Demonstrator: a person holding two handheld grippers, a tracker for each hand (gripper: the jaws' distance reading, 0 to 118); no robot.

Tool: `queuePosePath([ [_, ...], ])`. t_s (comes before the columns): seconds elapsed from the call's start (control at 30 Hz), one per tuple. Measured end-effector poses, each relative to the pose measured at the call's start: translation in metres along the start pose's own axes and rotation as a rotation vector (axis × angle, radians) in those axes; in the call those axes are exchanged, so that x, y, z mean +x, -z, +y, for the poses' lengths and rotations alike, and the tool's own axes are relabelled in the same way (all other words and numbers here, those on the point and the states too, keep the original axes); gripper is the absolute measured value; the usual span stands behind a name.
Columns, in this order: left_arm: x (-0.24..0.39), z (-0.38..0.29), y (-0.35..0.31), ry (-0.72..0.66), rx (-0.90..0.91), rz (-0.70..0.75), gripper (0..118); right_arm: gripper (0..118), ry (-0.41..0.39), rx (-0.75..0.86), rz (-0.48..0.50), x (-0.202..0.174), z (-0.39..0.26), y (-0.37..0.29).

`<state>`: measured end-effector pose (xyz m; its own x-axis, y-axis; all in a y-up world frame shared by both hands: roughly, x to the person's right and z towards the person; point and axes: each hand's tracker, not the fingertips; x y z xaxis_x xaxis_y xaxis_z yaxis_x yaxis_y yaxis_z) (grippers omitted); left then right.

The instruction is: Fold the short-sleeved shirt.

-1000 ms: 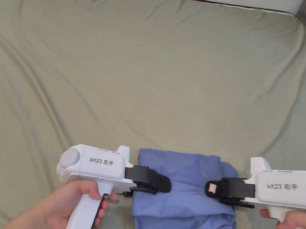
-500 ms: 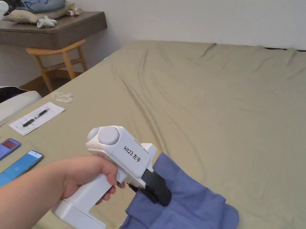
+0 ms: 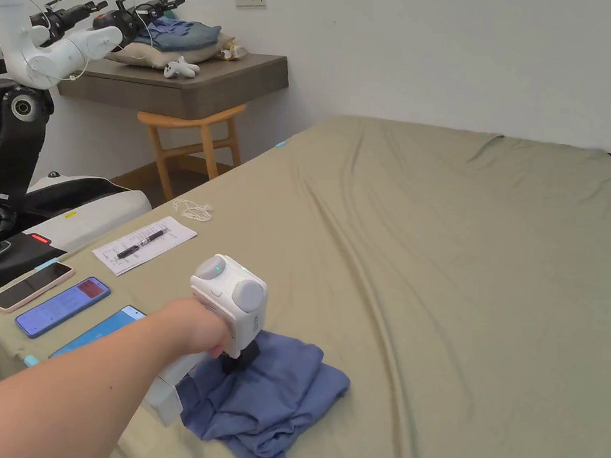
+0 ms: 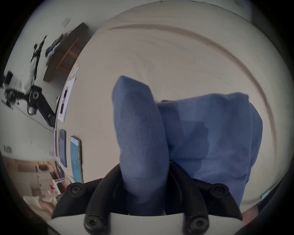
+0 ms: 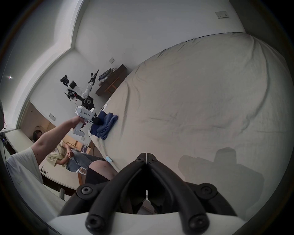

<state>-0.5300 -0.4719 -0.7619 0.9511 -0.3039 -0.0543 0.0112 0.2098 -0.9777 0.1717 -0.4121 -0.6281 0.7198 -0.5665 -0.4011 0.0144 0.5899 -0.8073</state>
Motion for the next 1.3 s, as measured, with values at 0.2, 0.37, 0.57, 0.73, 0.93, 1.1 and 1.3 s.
queuePosePath([
  [0.2,0.012,-0.014,-0.024,0.115,0.093,0.210,107,0,-0.010,0.002,-0.041,0.009,0.002,-0.006],
  [0.37,0.023,-0.018,-0.109,-0.004,0.365,0.175,99,0,-0.072,0.067,-0.071,0.019,-0.014,-0.005],
  [0.57,0.079,-0.060,-0.185,-0.247,0.773,-0.045,12,0,-0.188,0.241,-0.295,0.023,-0.005,-0.033],
  [0.73,0.175,-0.110,-0.248,-0.313,1.137,-0.156,0,0,-0.294,0.408,-0.578,0.016,-0.005,-0.059],
  [0.93,0.256,-0.148,-0.275,-0.293,1.369,-0.251,0,0,-0.299,0.560,-0.758,0.008,-0.020,-0.083],
  [1.1,0.290,-0.170,-0.269,-0.275,1.349,-0.303,0,0,-0.599,0.746,-0.910,-0.033,-0.035,-0.091],
  [1.3,0.305,-0.174,-0.260,-0.208,1.323,-0.284,0,0,-0.580,0.815,-0.898,-0.044,-0.045,-0.092],
])
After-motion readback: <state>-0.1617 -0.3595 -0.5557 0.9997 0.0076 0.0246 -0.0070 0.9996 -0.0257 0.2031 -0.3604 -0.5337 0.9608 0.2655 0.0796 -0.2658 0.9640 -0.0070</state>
